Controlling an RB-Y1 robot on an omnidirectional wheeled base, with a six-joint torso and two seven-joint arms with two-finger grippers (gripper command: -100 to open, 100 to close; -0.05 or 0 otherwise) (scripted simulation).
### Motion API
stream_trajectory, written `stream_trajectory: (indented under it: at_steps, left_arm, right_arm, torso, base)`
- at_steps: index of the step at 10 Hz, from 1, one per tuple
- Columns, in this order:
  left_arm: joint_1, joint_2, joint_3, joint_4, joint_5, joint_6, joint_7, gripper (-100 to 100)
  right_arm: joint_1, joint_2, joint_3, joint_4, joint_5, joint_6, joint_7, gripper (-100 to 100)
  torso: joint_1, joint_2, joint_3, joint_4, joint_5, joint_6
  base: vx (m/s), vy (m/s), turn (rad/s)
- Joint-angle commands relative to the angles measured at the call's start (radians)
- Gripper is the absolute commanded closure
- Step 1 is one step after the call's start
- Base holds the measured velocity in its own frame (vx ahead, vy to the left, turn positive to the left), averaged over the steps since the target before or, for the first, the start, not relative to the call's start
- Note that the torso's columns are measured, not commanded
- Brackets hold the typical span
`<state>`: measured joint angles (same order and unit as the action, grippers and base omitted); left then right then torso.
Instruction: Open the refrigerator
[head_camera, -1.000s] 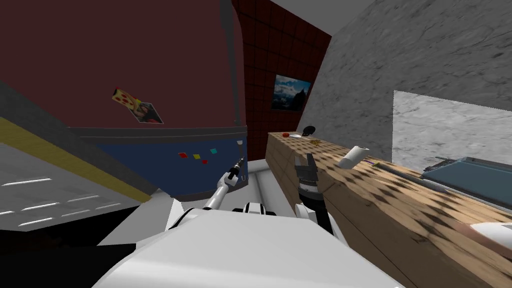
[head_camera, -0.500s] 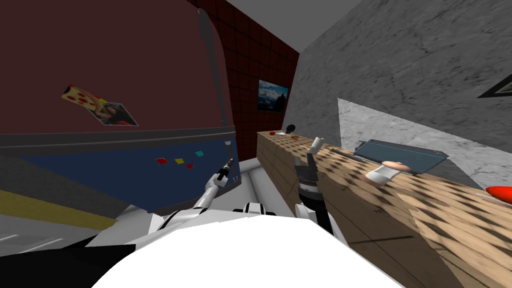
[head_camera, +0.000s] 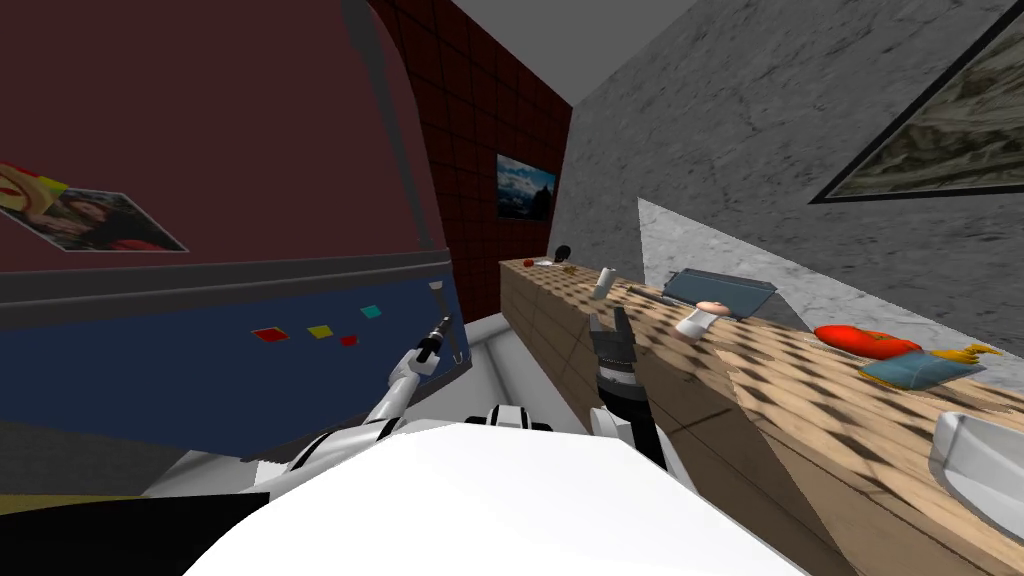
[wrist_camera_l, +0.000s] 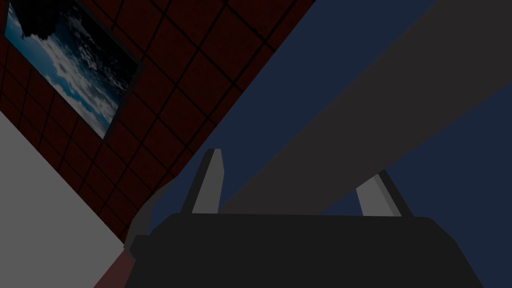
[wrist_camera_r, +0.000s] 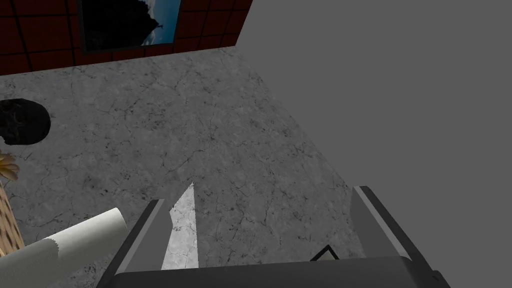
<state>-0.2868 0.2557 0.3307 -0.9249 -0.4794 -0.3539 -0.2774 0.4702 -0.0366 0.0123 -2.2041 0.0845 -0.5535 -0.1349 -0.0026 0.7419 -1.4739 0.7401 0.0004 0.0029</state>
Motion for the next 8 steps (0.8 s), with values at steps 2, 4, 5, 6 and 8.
stream_trajectory:
  at_steps: [2,4,5,6,8]
  left_arm:
    - [-0.013,0.021,0.024,0.039,-0.005,-0.016,0.015,100]
    - [-0.025,0.026,-0.021,0.042,-0.015,-0.024,0.043,100]
    - [-0.025,0.026,-0.021,0.042,-0.015,-0.024,0.043,100]
    - [-0.031,0.028,-0.044,0.041,-0.020,-0.026,0.058,100]
    - [-0.043,0.032,-0.090,0.040,-0.030,-0.030,0.087,100]
  right_arm:
    - [0.000,0.000,0.000,0.000,0.000,0.000,0.000,0]
    - [0.000,0.000,0.000,0.000,0.000,0.000,0.000,0]
    - [-0.001,0.000,0.000,0.000,0.000,0.000,0.000,0]
    - [0.000,0.000,0.000,0.000,0.000,0.000,0.000,0]
    - [-0.001,0.000,0.000,0.000,0.000,0.000,0.000,0]
  torso:
    - [0.003,-0.002,-0.002,0.002,-0.001,-0.004]
    - [0.005,0.003,0.002,0.000,0.000,-0.001]
    - [0.003,0.009,0.006,0.000,0.003,0.001]
    - [0.005,0.004,0.004,0.001,0.001,-0.004]
    - [0.007,0.004,0.003,0.003,0.000,-0.007]
  base:
    - [-0.020,-0.016,0.008]
    - [-0.239,0.060,-0.105]
    - [-0.327,0.064,-0.085]
    - [-0.306,0.069,-0.090]
    - [-0.422,0.093,-0.126]
